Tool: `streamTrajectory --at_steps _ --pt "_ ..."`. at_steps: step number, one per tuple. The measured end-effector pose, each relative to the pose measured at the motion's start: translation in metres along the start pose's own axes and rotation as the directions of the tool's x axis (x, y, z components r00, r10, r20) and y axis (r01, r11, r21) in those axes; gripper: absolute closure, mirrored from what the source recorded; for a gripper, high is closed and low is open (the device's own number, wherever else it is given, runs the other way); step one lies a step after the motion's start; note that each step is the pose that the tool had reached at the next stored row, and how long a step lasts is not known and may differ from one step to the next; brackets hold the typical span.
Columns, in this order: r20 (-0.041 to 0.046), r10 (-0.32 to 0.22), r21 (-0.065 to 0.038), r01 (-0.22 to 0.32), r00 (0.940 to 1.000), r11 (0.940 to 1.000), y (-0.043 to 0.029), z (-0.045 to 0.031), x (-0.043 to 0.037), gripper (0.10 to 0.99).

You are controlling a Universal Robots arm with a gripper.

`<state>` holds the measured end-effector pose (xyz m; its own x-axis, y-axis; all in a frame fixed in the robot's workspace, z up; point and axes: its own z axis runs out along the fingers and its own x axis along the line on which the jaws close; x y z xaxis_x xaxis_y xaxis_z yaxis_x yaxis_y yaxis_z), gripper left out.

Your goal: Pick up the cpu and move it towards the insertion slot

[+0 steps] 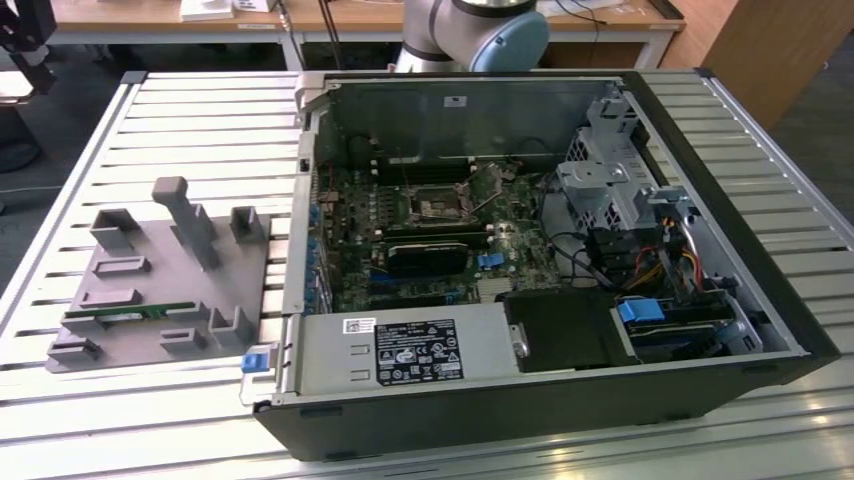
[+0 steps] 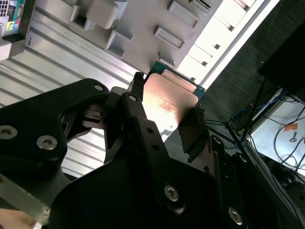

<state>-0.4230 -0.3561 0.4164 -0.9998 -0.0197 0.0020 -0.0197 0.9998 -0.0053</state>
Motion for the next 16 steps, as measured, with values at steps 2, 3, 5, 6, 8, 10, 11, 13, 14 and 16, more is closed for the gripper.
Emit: streamTrajectory --at_steps 2,3,5,6,8,10,11,13,14,16 --pt "0.0000 0.000 0.000 0.000 1.0000 1.0000 0.0000 0.0000 -0.0014 0.545" --pt "0.0000 0.000 0.000 0.000 1.0000 1.0000 0.0000 0.0000 -0.0021 0.545" --pt "0.0000 0.000 0.000 0.000 1.0000 1.0000 -0.0001 0.0000 -0.0034 0.545" --pt "0.0000 0.000 0.000 0.000 1.0000 1.0000 -0.0001 0.0000 -0.0042 0.545" --pt "0.0000 0.000 0.000 0.000 1.0000 1.0000 -0.0001 0.0000 -0.0056 0.545" --pt "0.0000 0.000 0.000 0.000 1.0000 1.0000 0.0000 0.0000 -0.0070 0.545" --pt "-0.0001 0.000 0.000 0.000 1.0000 1.0000 0.0000 0.0000 -0.0077 0.545" --pt "0.0000 0.000 0.000 0.000 1.0000 1.0000 0.0000 0.0000 -0.0089 0.545" --pt "0.0000 0.000 0.000 0.000 1.0000 1.0000 0.0000 0.0000 -0.0095 0.545" --pt "0.0000 0.000 0.000 0.000 1.0000 1.0000 0.0000 0.0000 -0.0106 0.545"
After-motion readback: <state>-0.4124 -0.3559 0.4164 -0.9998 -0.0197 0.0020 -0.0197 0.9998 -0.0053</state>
